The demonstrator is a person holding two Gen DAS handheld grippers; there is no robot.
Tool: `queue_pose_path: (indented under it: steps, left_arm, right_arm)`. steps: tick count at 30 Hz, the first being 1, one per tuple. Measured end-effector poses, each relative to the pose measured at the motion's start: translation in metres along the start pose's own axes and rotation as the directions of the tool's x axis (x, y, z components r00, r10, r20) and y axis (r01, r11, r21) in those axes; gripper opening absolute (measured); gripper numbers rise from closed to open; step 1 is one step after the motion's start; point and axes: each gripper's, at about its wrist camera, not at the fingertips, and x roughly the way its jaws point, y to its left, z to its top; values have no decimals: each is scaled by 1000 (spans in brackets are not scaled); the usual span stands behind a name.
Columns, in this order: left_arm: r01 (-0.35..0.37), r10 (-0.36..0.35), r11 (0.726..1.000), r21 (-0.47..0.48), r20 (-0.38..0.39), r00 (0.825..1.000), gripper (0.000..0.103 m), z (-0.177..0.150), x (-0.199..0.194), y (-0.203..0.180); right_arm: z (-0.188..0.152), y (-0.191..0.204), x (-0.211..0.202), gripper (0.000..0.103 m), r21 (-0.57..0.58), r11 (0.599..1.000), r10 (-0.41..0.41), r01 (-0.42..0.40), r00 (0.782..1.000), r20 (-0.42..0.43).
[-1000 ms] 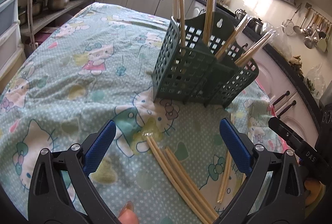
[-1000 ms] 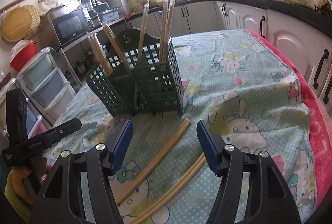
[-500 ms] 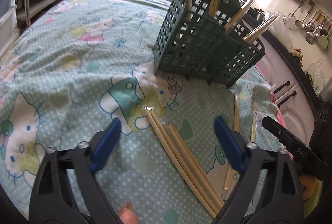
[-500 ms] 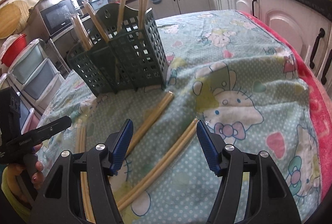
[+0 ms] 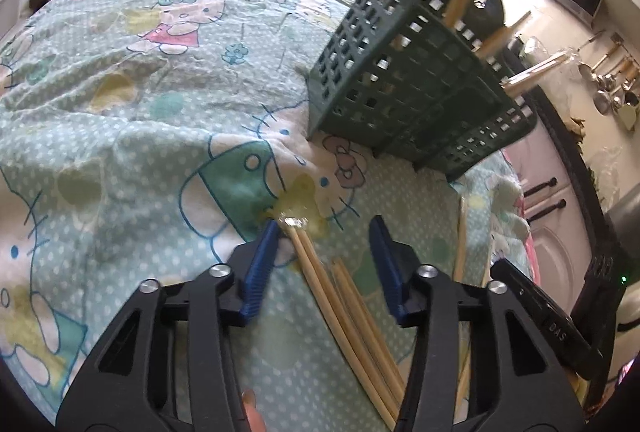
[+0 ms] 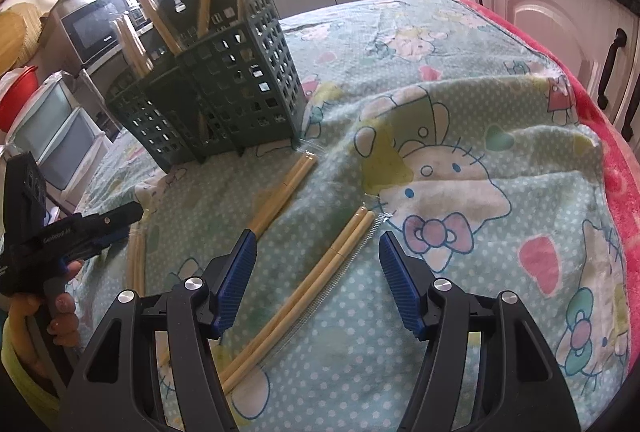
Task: Organize utensils
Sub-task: 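Close the left tool on a chopstick while the right tool closes on another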
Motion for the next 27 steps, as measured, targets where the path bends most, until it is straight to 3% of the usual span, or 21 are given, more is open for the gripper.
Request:
queue_pose_path:
  steps: [6,12,18,22,27]
  left_arm:
    - [-50,50,999,9,2,999,11,5,5,5]
    - [-40,40,999,2,4,999,7,5,3,11]
    - [-36,36,999,-7,32,999,6,4,-9,16]
    - [-26,27,1000,-5,71,997,5,6,-23,15]
    - [-28,25,1000,15,137,990,5,11,-46,10]
  right_arm:
    - [2,-4,7,61,20,1000,-20,21,1000,-15]
    - [9,-12,16,57,56,998,-31,32,999,-29]
    - [9,-14,20,29,33,996,-85,86,996,-18]
    - [8,-17,15,14,49,998,-47,47,999,-1]
    - [10,-14,3,4,63,998,4,-6,999,32]
